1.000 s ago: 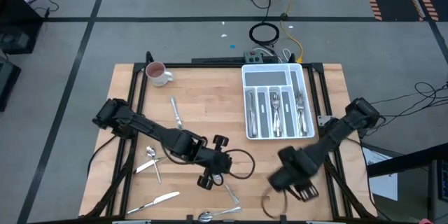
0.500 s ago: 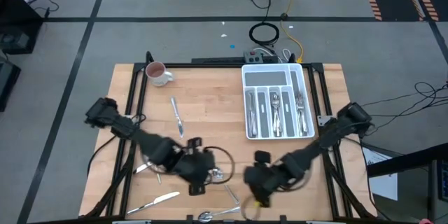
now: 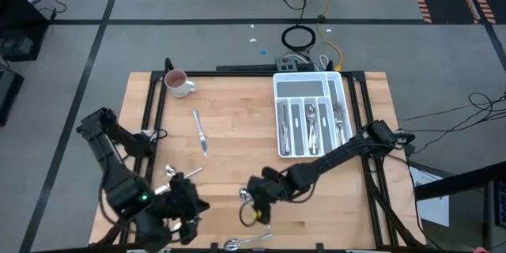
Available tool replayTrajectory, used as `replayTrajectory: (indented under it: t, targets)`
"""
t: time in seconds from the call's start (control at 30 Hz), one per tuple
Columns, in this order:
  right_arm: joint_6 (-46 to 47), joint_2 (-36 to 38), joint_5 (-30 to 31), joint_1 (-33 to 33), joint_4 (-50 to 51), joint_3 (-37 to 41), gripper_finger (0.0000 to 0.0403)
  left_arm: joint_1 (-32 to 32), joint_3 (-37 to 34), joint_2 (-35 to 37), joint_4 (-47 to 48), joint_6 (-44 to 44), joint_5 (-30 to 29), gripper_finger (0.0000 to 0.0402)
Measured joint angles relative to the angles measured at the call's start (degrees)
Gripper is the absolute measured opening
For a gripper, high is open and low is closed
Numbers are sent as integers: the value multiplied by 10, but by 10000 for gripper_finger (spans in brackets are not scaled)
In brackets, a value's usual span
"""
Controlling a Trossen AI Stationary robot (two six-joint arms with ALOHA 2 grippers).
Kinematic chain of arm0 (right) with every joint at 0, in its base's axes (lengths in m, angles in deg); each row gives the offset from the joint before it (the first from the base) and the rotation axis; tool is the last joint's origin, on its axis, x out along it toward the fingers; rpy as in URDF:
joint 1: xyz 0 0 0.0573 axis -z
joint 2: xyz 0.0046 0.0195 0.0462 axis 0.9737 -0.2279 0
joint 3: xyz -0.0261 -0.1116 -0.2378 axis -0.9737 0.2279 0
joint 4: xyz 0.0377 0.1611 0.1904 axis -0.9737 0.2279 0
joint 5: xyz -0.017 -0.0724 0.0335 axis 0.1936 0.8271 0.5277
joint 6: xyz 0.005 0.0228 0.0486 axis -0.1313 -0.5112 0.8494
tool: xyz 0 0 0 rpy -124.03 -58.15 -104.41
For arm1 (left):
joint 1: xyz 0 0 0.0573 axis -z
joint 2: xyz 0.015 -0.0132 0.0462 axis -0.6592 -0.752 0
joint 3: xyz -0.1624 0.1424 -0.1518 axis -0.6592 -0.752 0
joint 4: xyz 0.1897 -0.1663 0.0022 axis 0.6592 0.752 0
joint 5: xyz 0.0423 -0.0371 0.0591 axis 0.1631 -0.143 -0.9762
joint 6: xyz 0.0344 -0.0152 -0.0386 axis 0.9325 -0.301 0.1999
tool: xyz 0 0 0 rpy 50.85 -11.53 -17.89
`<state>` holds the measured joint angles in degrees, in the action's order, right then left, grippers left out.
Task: Sort silverware
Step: Put the top right spoon in the middle section of the silverware tray
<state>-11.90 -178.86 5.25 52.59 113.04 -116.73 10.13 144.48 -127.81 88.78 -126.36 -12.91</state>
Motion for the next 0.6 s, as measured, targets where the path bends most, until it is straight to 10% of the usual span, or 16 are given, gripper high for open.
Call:
replayTrajectory:
  t: [0.6]
  targets:
    - [213, -77, -13, 5, -19, 0, 201, 25, 0, -2, 73, -55, -23, 31]
